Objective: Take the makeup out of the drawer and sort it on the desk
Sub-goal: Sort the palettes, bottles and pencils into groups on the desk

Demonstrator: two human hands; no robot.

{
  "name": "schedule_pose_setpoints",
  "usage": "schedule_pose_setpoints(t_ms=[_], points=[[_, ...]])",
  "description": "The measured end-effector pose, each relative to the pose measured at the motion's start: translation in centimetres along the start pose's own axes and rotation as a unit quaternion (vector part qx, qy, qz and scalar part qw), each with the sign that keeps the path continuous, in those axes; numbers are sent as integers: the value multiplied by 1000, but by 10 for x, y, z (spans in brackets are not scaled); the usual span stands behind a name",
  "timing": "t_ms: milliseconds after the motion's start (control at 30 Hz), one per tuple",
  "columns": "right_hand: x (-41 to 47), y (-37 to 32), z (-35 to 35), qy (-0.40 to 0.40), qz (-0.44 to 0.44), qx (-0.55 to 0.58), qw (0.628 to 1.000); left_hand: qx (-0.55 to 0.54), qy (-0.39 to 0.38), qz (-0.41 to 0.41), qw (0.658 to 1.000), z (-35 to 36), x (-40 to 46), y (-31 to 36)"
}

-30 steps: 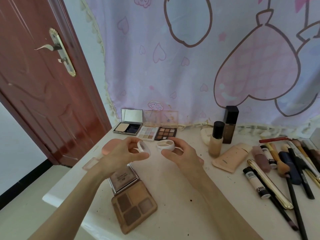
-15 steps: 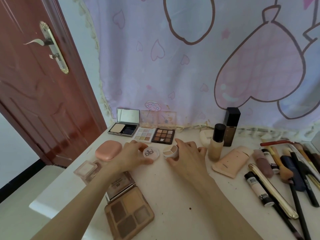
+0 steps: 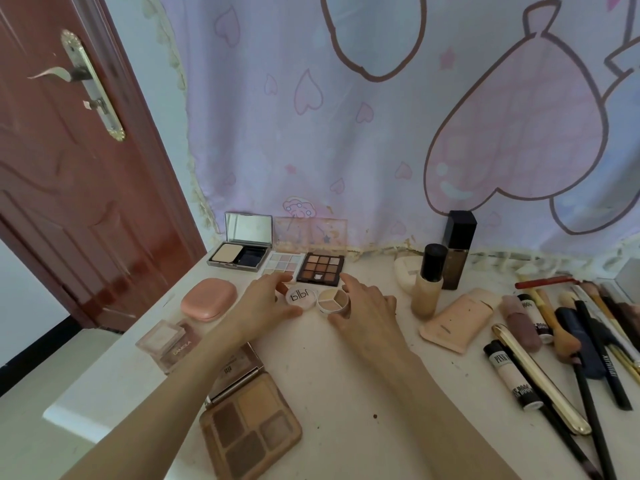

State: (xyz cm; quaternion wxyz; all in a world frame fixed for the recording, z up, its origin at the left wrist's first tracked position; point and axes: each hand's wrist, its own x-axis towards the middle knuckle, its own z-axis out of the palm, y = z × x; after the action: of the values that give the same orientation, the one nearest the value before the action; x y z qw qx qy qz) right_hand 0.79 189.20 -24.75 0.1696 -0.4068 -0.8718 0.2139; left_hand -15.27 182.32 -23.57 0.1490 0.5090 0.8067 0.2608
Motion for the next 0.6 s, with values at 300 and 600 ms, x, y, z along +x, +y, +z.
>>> schedule_pose_setpoints(t_ms=[300,600], points=[[-17,-1,-18,44,-13,75,996,11,59,43,997,4,-25,8],[-51,22,-26,-30,10,-65,997,17,-16,105,994,33,-72,43]])
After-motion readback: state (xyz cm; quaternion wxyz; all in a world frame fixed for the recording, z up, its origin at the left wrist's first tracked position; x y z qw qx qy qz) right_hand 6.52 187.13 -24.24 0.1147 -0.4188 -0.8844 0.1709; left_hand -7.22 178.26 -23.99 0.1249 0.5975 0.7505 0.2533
